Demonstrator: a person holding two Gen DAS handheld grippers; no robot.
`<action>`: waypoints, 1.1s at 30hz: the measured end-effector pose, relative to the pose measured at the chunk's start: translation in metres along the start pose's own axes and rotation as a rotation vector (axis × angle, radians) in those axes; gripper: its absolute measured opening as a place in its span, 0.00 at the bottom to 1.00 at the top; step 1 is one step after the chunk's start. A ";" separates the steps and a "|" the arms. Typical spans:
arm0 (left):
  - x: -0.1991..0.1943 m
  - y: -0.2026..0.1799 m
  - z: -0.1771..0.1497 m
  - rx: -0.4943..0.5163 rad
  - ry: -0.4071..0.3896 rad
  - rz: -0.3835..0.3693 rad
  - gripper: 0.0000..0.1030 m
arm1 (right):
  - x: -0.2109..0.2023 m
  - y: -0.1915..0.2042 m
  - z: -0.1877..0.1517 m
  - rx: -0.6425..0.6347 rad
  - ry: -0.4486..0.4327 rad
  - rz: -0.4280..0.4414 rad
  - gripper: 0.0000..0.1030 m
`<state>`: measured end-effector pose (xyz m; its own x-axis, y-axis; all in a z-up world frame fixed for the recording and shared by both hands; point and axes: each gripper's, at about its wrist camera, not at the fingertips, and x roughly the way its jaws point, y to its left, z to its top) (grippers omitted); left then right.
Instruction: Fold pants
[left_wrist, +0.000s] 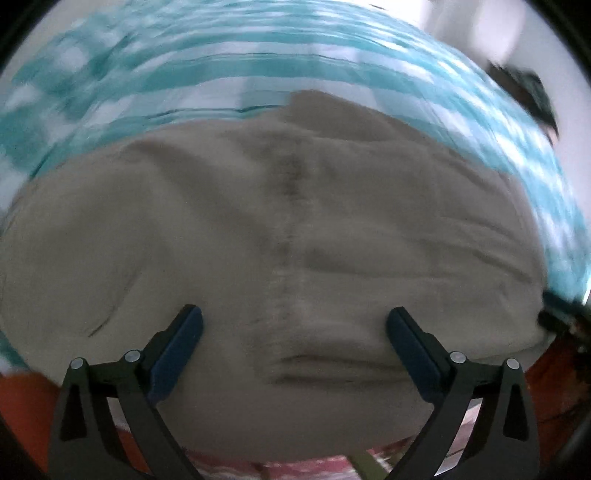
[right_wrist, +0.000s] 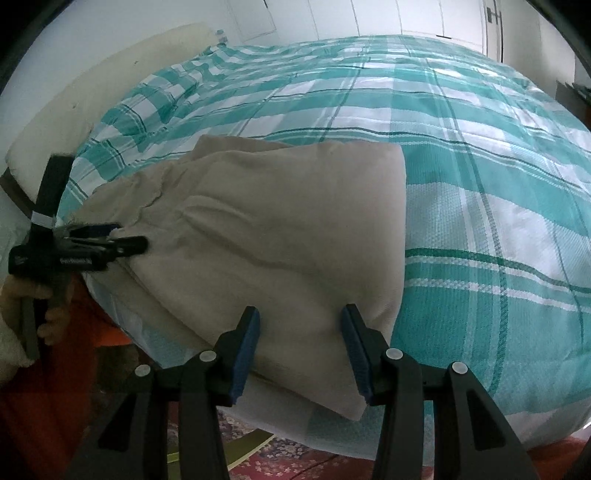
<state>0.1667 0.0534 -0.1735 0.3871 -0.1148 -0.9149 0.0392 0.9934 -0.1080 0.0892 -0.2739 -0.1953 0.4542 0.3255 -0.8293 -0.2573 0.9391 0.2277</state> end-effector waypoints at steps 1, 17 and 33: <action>-0.006 0.004 0.001 -0.018 -0.013 0.006 0.96 | 0.000 0.000 0.000 0.002 0.002 -0.002 0.45; 0.019 -0.060 -0.001 0.111 -0.006 -0.128 0.96 | -0.002 0.008 -0.002 -0.032 -0.008 -0.060 0.46; 0.015 -0.058 -0.009 0.162 -0.059 -0.107 0.96 | 0.043 -0.024 0.067 0.089 0.080 -0.081 0.47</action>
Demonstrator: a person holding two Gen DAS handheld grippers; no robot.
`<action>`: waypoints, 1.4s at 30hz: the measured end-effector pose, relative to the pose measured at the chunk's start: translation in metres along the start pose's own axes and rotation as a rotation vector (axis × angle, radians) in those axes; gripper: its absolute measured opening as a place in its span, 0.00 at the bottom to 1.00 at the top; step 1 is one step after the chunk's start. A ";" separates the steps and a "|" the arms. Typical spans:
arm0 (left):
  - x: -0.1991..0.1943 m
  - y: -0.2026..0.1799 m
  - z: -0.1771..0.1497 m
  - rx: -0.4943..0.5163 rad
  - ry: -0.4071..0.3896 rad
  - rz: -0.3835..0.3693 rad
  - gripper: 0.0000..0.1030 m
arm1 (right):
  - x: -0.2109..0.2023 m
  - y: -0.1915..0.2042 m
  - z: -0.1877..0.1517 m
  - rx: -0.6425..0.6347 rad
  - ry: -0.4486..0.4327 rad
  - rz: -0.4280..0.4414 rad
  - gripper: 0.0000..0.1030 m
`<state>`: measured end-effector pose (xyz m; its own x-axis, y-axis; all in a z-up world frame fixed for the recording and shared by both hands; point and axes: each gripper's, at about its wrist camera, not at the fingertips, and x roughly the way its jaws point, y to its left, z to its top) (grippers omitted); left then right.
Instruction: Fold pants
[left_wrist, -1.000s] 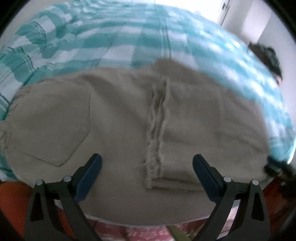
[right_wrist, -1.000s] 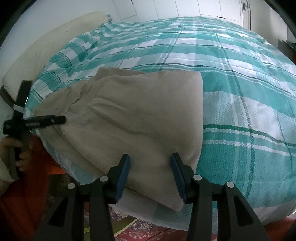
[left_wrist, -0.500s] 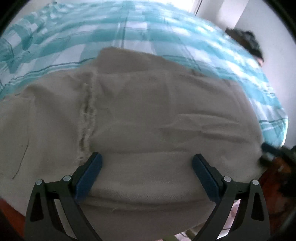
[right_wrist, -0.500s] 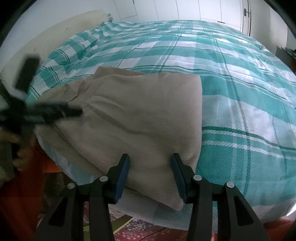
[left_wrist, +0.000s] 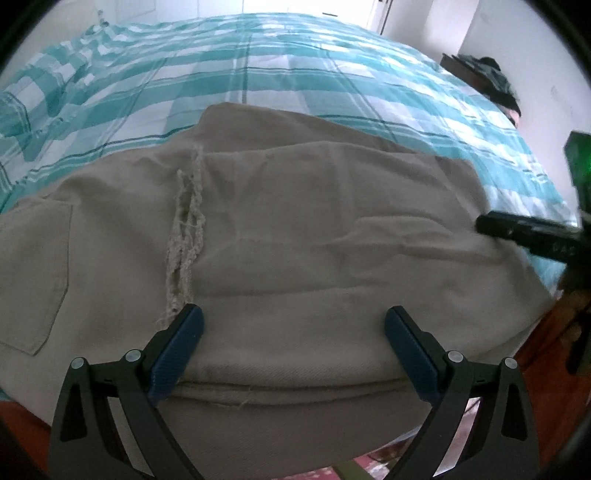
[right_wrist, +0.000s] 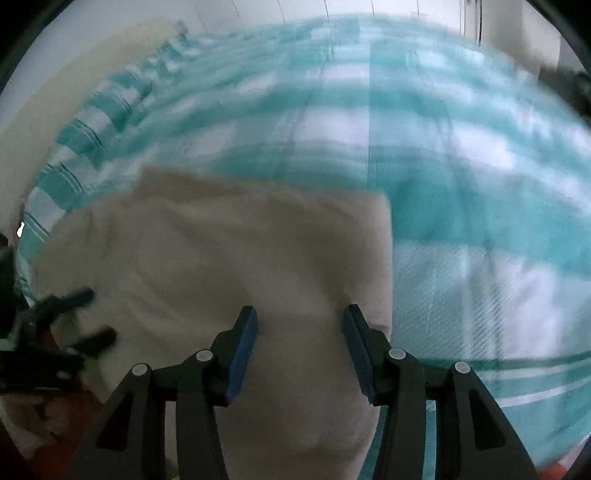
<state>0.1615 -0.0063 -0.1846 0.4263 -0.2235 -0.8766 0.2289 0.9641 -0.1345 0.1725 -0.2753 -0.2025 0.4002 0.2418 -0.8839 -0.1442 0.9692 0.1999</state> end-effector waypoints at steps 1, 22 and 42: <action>0.000 0.001 -0.001 -0.003 -0.002 -0.003 0.96 | -0.005 0.000 -0.001 0.004 -0.022 0.000 0.47; 0.002 -0.003 -0.003 0.019 -0.012 0.027 0.97 | -0.026 0.029 -0.060 -0.099 -0.127 -0.038 0.49; 0.002 -0.003 -0.004 0.028 -0.016 0.036 0.97 | -0.021 0.031 -0.064 -0.124 -0.130 -0.043 0.50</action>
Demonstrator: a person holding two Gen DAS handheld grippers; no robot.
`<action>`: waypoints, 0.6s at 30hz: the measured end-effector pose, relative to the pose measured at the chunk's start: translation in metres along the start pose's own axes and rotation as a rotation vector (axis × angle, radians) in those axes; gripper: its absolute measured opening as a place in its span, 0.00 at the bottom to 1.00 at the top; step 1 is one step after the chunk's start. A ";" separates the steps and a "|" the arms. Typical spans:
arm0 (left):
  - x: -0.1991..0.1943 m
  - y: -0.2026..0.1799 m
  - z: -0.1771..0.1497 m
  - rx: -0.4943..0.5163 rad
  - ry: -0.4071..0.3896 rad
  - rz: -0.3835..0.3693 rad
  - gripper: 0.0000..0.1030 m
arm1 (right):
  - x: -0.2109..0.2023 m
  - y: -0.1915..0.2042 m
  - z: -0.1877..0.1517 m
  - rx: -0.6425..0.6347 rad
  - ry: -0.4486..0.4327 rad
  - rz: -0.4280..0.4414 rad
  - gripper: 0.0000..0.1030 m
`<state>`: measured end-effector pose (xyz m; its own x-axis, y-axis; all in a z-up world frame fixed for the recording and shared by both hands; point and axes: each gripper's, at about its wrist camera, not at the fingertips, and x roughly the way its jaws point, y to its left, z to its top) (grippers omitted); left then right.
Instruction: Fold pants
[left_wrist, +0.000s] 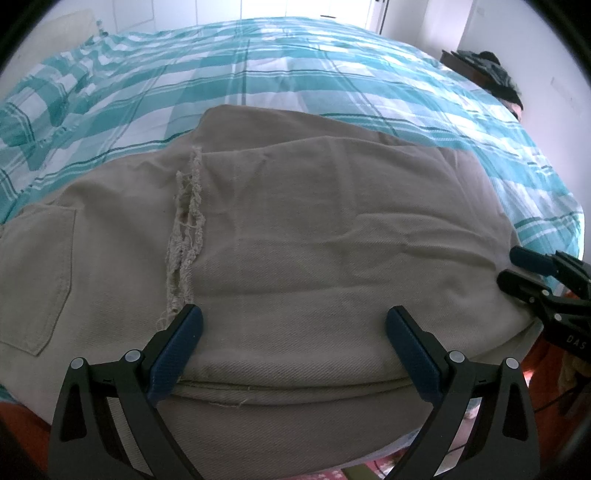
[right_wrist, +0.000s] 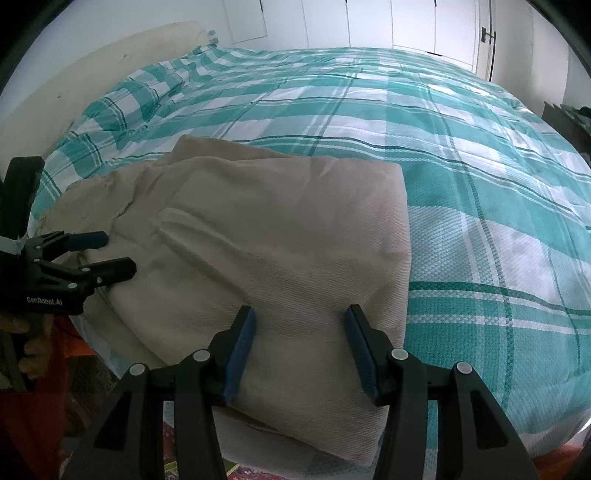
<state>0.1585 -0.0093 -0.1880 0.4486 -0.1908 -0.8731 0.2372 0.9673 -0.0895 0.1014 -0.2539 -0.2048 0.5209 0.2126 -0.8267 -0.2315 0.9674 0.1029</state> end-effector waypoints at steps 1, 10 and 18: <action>0.000 0.000 0.000 0.001 0.000 0.001 0.97 | 0.000 0.000 0.000 -0.001 -0.001 0.001 0.50; 0.000 -0.001 0.000 0.005 -0.002 0.005 0.97 | 0.002 0.000 -0.001 -0.005 -0.006 -0.005 0.50; 0.001 -0.001 0.000 0.008 -0.004 0.004 0.97 | 0.004 0.000 -0.001 -0.017 -0.003 -0.012 0.50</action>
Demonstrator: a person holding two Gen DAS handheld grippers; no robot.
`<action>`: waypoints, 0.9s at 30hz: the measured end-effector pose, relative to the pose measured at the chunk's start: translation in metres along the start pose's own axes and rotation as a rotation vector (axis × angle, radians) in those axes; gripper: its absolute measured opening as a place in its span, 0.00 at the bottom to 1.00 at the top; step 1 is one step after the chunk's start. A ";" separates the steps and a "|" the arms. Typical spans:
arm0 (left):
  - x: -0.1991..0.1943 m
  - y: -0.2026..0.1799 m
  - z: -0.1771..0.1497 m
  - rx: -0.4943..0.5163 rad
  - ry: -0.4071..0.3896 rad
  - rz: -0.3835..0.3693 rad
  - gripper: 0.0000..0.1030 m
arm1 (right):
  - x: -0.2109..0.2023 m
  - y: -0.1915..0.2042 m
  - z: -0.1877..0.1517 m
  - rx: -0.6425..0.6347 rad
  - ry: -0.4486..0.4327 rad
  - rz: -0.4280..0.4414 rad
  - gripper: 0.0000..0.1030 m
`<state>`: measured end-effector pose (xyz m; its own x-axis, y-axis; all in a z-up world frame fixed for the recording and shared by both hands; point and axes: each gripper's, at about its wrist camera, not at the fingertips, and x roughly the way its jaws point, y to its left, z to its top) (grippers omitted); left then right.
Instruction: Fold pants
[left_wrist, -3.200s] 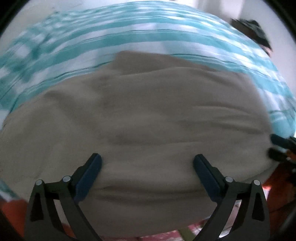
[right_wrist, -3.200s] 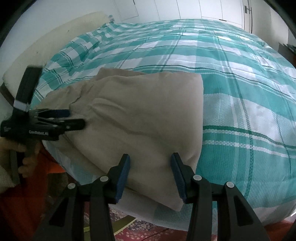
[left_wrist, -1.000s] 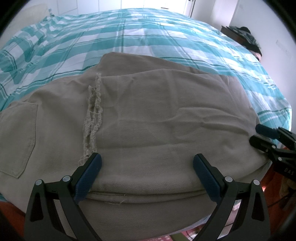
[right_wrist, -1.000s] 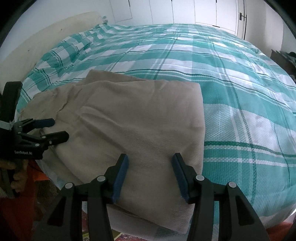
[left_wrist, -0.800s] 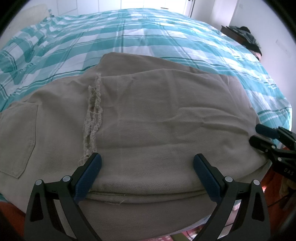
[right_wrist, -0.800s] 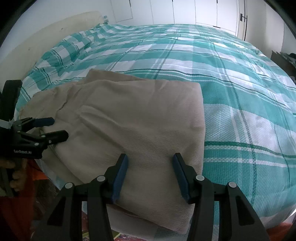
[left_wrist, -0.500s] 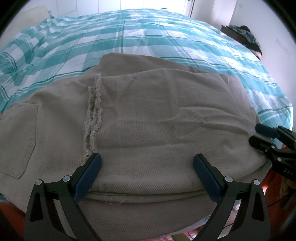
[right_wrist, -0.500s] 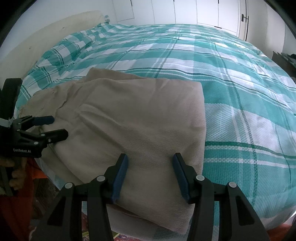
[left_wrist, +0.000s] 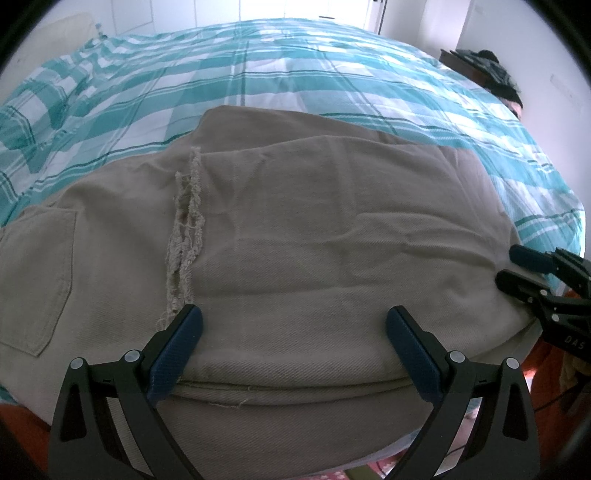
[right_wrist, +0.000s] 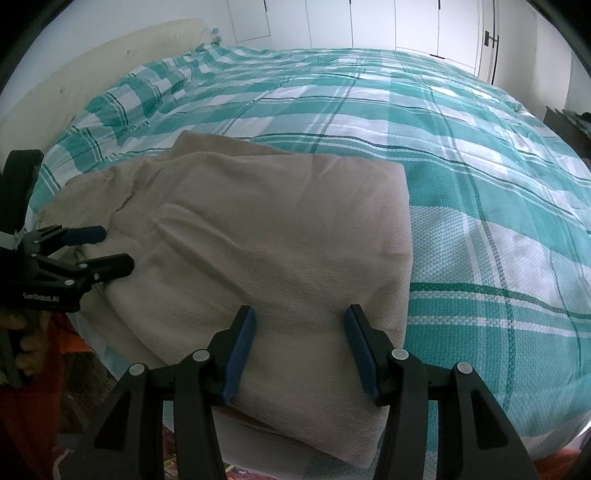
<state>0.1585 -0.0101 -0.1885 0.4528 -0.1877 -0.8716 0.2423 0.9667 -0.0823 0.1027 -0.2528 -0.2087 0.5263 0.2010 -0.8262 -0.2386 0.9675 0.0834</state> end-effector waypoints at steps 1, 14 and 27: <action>0.000 0.000 0.000 0.001 -0.001 0.000 0.97 | 0.000 0.000 0.000 -0.003 0.003 -0.004 0.50; 0.001 0.002 -0.002 0.003 -0.022 -0.005 0.98 | -0.007 0.002 0.011 0.028 0.032 -0.011 0.54; 0.002 0.002 -0.001 0.008 -0.030 -0.001 0.99 | -0.115 0.045 0.069 -0.019 -0.143 -0.277 0.78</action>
<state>0.1592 -0.0083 -0.1911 0.4779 -0.1938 -0.8568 0.2498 0.9651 -0.0789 0.0875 -0.2217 -0.0713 0.6827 -0.0487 -0.7291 -0.0846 0.9858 -0.1451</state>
